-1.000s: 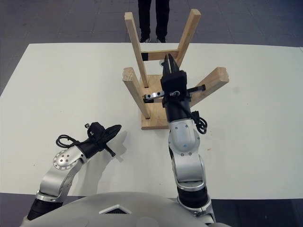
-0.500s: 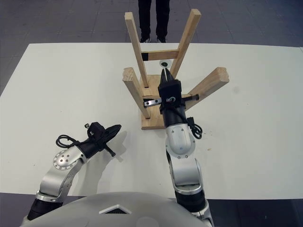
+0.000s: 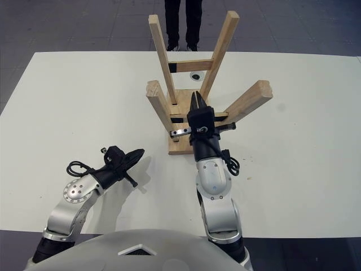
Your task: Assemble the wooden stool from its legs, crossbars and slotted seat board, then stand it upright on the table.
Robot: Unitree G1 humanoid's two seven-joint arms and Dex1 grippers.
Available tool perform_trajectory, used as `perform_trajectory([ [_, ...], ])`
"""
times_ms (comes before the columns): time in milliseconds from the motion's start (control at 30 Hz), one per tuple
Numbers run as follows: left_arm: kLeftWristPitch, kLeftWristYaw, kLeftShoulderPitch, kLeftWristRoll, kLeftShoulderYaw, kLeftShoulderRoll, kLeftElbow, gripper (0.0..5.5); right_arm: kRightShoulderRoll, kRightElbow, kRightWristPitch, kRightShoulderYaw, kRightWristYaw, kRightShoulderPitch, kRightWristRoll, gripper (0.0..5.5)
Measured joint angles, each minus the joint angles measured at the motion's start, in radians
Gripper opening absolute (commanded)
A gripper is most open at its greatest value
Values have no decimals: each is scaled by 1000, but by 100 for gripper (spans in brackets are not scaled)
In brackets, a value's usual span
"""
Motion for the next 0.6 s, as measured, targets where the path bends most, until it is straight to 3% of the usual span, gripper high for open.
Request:
perform_trajectory([
  [233, 0, 2, 7, -4, 0, 0, -1, 10, 2, -31, -13, 19, -10, -33, -44, 13],
  [600, 0, 5, 44, -8, 6, 1, -11, 10, 26, 187, -49, -67, -42, 26, 71, 13],
])
